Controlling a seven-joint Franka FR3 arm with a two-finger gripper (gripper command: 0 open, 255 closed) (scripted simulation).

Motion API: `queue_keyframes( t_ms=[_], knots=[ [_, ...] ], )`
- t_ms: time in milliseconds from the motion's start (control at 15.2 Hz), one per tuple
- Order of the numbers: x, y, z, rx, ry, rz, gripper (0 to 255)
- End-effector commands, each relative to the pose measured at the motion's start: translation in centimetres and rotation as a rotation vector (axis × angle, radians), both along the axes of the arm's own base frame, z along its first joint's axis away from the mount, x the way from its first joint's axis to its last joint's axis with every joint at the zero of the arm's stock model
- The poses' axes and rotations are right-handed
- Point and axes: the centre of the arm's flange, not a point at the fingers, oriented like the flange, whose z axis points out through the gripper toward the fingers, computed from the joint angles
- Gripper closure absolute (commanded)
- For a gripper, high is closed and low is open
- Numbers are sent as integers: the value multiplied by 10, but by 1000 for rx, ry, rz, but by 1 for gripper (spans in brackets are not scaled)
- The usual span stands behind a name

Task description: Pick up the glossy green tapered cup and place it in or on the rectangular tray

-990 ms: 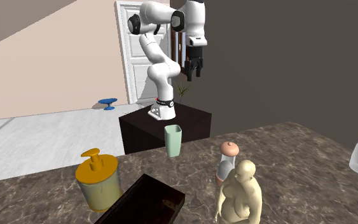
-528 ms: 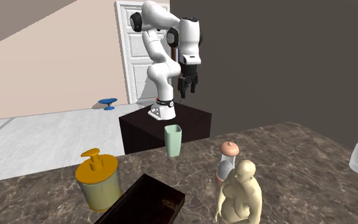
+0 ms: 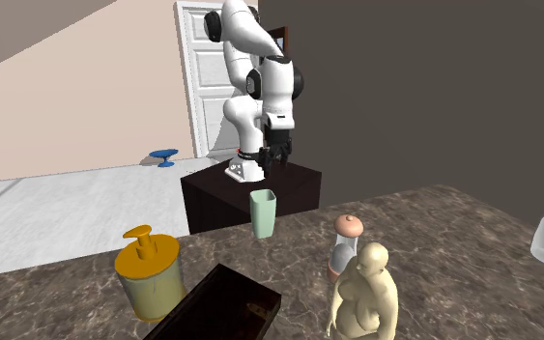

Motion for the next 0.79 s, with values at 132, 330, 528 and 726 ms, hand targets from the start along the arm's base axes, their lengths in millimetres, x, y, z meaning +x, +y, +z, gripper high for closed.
queue_keyframes(
  t_ms=[132, 330, 528, 726],
  knots=[
    [6, -35, -37, -20, -3, -6, 0],
    [6, -36, -49, -21, -3, -6, 0],
    [6, -37, -64, -21, -3, -6, 0],
    [6, -37, -78, -21, -3, -6, 0]
  ],
)
